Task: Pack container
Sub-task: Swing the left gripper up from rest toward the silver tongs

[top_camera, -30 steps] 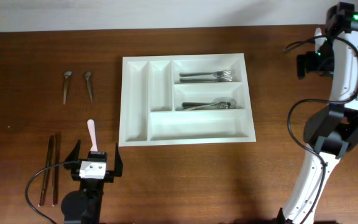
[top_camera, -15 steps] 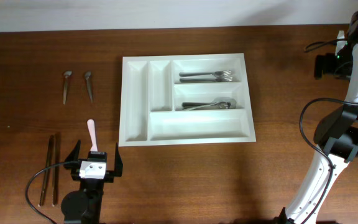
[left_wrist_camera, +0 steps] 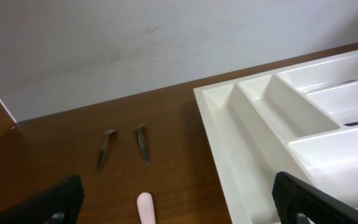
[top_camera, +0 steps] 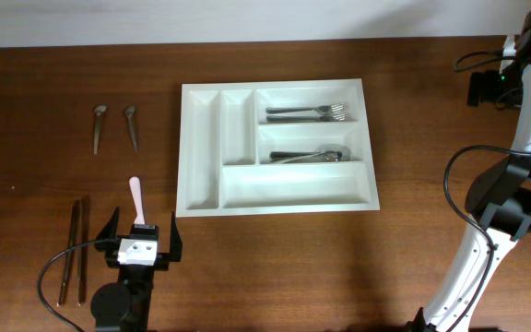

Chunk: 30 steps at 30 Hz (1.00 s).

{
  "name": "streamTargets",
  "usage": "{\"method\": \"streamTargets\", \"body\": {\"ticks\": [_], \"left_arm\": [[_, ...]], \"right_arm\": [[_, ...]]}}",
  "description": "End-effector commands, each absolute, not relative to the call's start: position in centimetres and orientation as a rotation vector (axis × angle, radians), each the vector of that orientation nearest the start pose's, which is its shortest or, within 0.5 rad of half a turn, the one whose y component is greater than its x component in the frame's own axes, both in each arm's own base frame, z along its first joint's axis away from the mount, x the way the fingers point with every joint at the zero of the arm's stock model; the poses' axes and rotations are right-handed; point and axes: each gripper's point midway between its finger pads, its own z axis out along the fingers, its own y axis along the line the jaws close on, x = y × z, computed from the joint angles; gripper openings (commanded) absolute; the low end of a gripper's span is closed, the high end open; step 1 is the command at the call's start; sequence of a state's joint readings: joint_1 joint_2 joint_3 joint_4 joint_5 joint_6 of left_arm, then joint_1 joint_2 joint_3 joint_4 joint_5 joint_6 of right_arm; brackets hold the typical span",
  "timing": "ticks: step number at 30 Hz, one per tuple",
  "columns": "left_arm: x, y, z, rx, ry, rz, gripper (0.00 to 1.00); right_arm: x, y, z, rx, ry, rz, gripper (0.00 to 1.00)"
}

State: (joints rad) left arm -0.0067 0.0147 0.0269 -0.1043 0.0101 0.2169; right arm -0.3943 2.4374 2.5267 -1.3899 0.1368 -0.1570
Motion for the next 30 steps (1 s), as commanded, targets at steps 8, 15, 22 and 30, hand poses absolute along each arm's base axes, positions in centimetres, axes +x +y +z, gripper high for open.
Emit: {"method": "streamTargets", "body": {"ticks": [8,15,22,30], "left_arm": [[24.4,-0.2,17.3,0.028,1.621,0.007,0.99],[22.9,1.4,23.8,0.037,1.590,0.146,0.99],[23.0,4.8,29.0,-0.040,1.845,0.288,0.99],[29.0,3.8,34.3,0.166,2.215,0.119,0.99]], "right_arm": [[47.5,-22.4,12.7,0.388,2.886,-0.278,0.98],[47.5,-22.4,12.7,0.388,2.886,-0.278,0.98],[47.5,-22.4,12.7,0.388,2.886,-0.278,0.99],[47.5,-22.4,12.7,0.388,2.886,-0.278,0.99]]}}
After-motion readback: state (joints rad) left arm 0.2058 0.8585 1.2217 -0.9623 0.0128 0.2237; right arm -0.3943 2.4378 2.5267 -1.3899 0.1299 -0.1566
